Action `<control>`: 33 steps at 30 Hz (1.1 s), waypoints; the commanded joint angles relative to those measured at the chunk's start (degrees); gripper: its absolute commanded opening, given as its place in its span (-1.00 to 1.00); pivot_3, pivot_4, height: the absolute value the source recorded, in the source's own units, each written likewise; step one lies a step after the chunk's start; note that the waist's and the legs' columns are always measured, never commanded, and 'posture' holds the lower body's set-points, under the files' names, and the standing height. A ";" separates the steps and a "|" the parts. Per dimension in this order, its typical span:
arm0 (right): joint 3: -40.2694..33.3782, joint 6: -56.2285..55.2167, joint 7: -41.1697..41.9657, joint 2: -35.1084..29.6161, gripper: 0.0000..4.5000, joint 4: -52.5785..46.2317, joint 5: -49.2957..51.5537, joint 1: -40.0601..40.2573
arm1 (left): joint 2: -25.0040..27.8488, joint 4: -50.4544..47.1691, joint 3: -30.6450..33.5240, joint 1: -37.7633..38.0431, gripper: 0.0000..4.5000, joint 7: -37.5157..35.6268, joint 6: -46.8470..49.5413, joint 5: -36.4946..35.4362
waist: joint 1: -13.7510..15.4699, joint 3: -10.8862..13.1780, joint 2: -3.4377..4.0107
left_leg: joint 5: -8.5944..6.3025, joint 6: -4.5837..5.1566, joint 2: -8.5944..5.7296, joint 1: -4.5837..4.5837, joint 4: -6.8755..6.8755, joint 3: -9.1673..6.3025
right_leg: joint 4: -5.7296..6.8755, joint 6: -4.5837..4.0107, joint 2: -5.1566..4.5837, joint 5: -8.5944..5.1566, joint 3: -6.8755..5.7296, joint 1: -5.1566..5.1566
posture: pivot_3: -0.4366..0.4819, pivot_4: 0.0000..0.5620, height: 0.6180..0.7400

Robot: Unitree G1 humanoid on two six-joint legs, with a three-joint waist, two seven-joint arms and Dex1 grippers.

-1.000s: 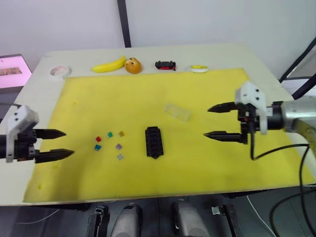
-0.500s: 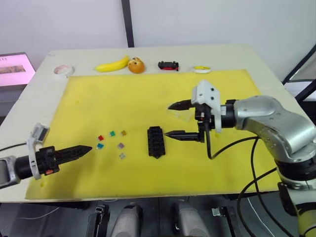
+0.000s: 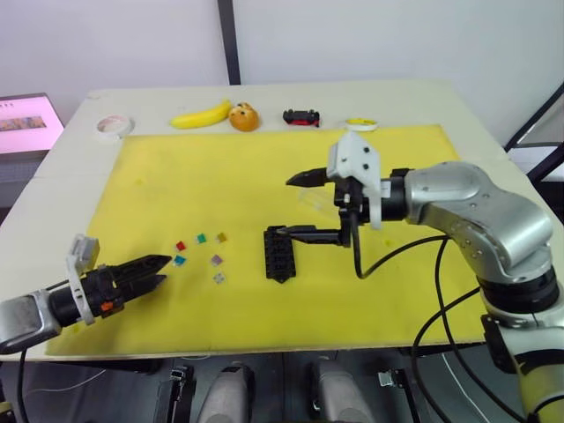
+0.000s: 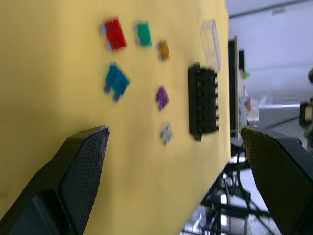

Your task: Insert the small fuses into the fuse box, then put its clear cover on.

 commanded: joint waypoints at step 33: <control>-0.54 0.64 -1.39 0.98 0.99 -1.53 0.37 -2.85 | -6.78 -5.44 -12.11 3.47 1.00 22.15 -20.35 -15.69 | 1.41 -0.13 0.07 | 0.06 -0.09 -0.20 0.05 -0.02 0.04 | -0.03 0.00 -0.10 0.00 -0.02 0.09 | -0.05 -0.47 1.00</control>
